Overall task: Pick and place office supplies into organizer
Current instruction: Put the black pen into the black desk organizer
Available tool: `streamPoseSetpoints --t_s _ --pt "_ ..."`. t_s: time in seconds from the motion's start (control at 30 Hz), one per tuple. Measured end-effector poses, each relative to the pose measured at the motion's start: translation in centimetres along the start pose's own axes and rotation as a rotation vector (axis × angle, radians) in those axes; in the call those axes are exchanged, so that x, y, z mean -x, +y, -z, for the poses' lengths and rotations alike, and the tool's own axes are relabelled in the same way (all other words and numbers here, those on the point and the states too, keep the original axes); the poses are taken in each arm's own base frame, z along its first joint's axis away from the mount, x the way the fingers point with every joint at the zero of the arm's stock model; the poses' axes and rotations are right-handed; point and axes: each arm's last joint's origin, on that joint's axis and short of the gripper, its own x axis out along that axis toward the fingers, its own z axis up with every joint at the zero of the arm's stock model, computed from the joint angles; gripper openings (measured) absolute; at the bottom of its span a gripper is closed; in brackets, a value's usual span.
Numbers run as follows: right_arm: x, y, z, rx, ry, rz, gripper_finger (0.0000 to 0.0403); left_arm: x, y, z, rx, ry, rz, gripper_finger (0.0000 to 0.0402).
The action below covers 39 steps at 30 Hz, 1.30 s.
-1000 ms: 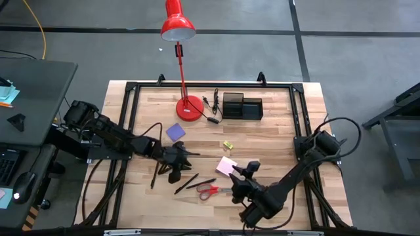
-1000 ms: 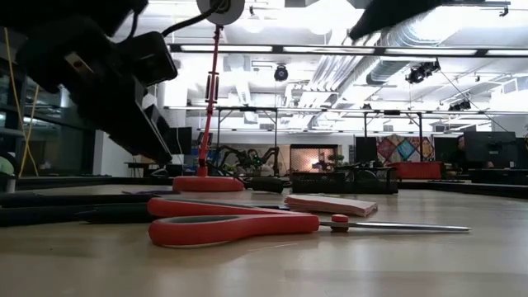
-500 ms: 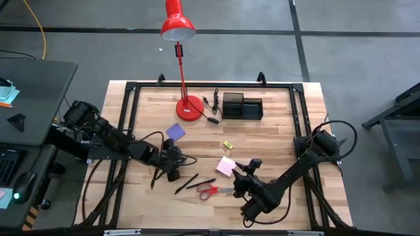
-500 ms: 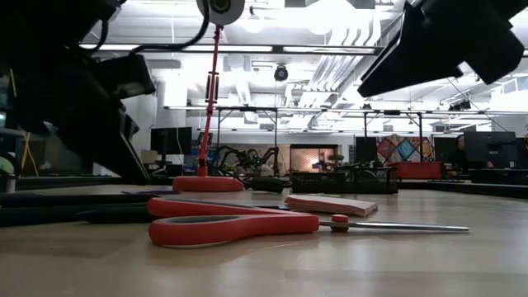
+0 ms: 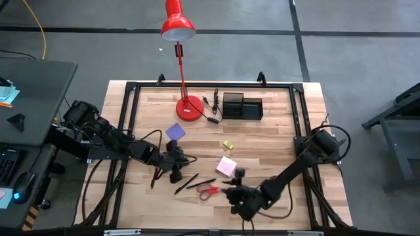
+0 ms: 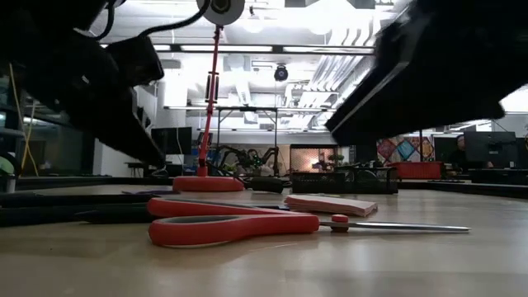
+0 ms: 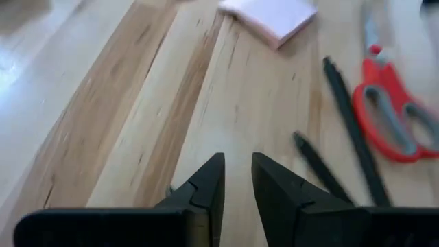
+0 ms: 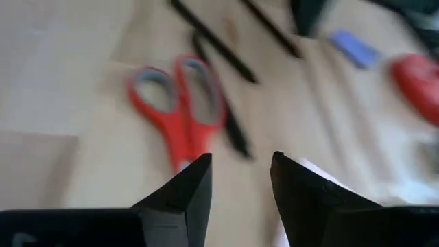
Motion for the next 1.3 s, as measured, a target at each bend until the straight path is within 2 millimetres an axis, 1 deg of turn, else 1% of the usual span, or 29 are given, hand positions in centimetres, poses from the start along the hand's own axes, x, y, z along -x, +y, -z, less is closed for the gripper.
streamPoseSetpoints --t_s 0.1,0.2,0.33,0.4,0.57,0.67,0.73,0.9,1.1,1.3 --pt "-1.3 -1.0 -0.1 0.0 -0.037 -0.131 0.0138 0.0 -0.1 -0.2 -0.003 -0.019 0.009 0.0067" --pt "-2.1 -2.2 -0.2 0.021 -0.076 -0.204 0.0133 0.0 -0.2 -0.4 -0.018 -0.043 0.022 0.0067" --pt "-2.6 -4.7 0.5 0.019 -0.044 -0.259 0.0119 0.0 -0.3 -0.5 -0.021 -0.052 0.026 0.0067" --pt "-2.6 -6.0 0.7 0.007 -0.08 -0.263 0.0111 0.0 -0.3 -0.5 -0.022 -0.055 0.021 0.0067" --pt "-2.8 -8.3 2.1 -0.038 -0.2 -0.365 0.0092 0.0 -0.2 -0.6 -0.021 -0.066 0.0 0.0067" --pt "-3.4 -9.3 3.5 -0.068 -0.202 -0.37 0.009 0.0 -0.2 -0.6 -0.018 -0.074 -0.001 0.0067" --pt "-3.7 -9.6 4.1 -0.075 -0.201 -0.364 0.0093 0.0 -0.3 -0.7 -0.017 -0.079 0.001 0.0067" --pt "-4.4 -9.3 4.4 -0.034 -0.252 -0.374 0.0109 0.0 -0.4 -0.8 -0.01 -0.096 0.01 0.0067" --pt "-5.5 -8.7 5.2 -0.005 -0.223 -0.375 0.0138 0.1 -0.4 -0.9 -0.005 -0.105 0.015 0.0067" --pt "-6.9 -7.6 3.9 0.041 -0.242 -0.362 0.0156 0.1 -0.4 -0.9 -0.006 -0.104 0.015 0.0067"
